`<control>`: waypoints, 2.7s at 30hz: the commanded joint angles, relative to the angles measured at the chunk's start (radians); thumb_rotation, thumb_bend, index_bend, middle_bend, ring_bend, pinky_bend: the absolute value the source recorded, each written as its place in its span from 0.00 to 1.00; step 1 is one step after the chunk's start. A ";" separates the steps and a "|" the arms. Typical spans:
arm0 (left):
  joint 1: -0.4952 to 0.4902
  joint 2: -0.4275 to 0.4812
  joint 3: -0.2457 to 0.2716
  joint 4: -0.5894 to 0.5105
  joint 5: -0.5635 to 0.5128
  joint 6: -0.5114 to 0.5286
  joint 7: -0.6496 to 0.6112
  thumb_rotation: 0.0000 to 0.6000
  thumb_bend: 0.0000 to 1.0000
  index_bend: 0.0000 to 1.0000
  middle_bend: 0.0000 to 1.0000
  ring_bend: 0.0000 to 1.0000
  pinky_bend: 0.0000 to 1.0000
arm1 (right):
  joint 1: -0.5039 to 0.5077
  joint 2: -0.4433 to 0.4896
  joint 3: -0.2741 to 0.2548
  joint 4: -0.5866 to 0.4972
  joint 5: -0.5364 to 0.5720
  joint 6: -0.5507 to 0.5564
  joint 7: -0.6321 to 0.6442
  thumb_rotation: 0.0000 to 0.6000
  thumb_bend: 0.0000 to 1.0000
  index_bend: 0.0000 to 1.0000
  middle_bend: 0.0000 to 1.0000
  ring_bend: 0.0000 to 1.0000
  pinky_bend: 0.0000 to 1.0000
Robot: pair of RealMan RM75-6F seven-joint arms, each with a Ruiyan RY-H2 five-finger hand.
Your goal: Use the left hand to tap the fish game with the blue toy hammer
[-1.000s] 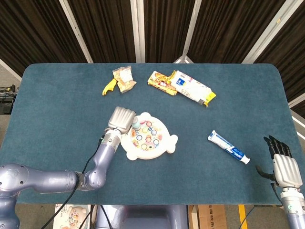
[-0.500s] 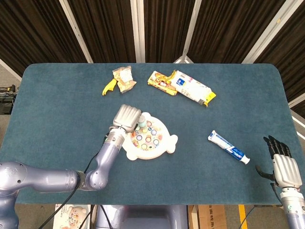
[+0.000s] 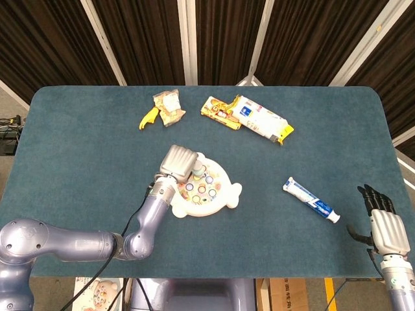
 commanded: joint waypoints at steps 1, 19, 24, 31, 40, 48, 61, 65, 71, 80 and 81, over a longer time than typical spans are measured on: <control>-0.004 -0.008 0.005 0.011 -0.003 -0.004 0.002 1.00 0.84 0.64 0.58 0.45 0.58 | 0.000 0.000 0.001 0.000 0.001 0.000 0.000 1.00 0.31 0.00 0.00 0.00 0.00; -0.017 -0.010 0.003 0.017 -0.008 0.001 -0.001 1.00 0.84 0.64 0.58 0.45 0.58 | 0.001 0.001 0.002 -0.002 0.002 -0.001 0.002 1.00 0.31 0.00 0.00 0.00 0.00; -0.007 0.029 -0.017 -0.040 0.008 0.025 -0.022 1.00 0.84 0.64 0.58 0.45 0.58 | 0.000 0.002 0.001 -0.002 -0.001 0.003 0.002 1.00 0.31 0.00 0.00 0.00 0.00; 0.068 0.156 0.012 -0.198 0.068 0.077 -0.073 1.00 0.84 0.64 0.58 0.45 0.58 | -0.003 0.003 -0.004 -0.004 -0.015 0.012 -0.004 1.00 0.31 0.00 0.00 0.00 0.00; 0.246 0.306 0.157 -0.291 0.235 0.093 -0.228 1.00 0.84 0.64 0.58 0.45 0.58 | -0.006 -0.001 -0.010 -0.011 -0.032 0.029 -0.027 1.00 0.31 0.00 0.00 0.00 0.00; 0.394 0.318 0.278 -0.203 0.426 0.073 -0.418 1.00 0.84 0.64 0.57 0.45 0.58 | -0.008 -0.003 -0.011 -0.013 -0.032 0.032 -0.035 1.00 0.31 0.00 0.00 0.00 0.00; 0.470 0.246 0.356 -0.014 0.614 -0.005 -0.532 1.00 0.84 0.63 0.57 0.45 0.57 | -0.007 -0.004 -0.010 -0.012 -0.028 0.032 -0.039 1.00 0.31 0.00 0.00 0.00 0.00; 0.482 0.216 0.354 0.030 0.643 -0.015 -0.548 1.00 0.84 0.62 0.57 0.45 0.57 | -0.007 -0.004 -0.010 -0.012 -0.026 0.031 -0.038 1.00 0.31 0.00 0.00 0.00 0.00; 0.497 0.180 0.347 0.079 0.679 -0.026 -0.563 1.00 0.81 0.61 0.56 0.44 0.56 | -0.007 -0.005 -0.010 -0.013 -0.025 0.030 -0.039 1.00 0.31 0.00 0.00 0.00 0.00; 0.515 0.168 0.334 0.105 0.710 -0.043 -0.578 1.00 0.61 0.54 0.51 0.41 0.52 | -0.007 -0.004 -0.010 -0.013 -0.022 0.029 -0.039 1.00 0.31 0.00 0.00 0.00 0.00; 0.517 0.171 0.332 0.104 0.710 -0.046 -0.579 1.00 0.58 0.53 0.50 0.41 0.52 | -0.007 -0.004 -0.010 -0.013 -0.022 0.029 -0.039 1.00 0.31 0.00 0.00 0.00 0.00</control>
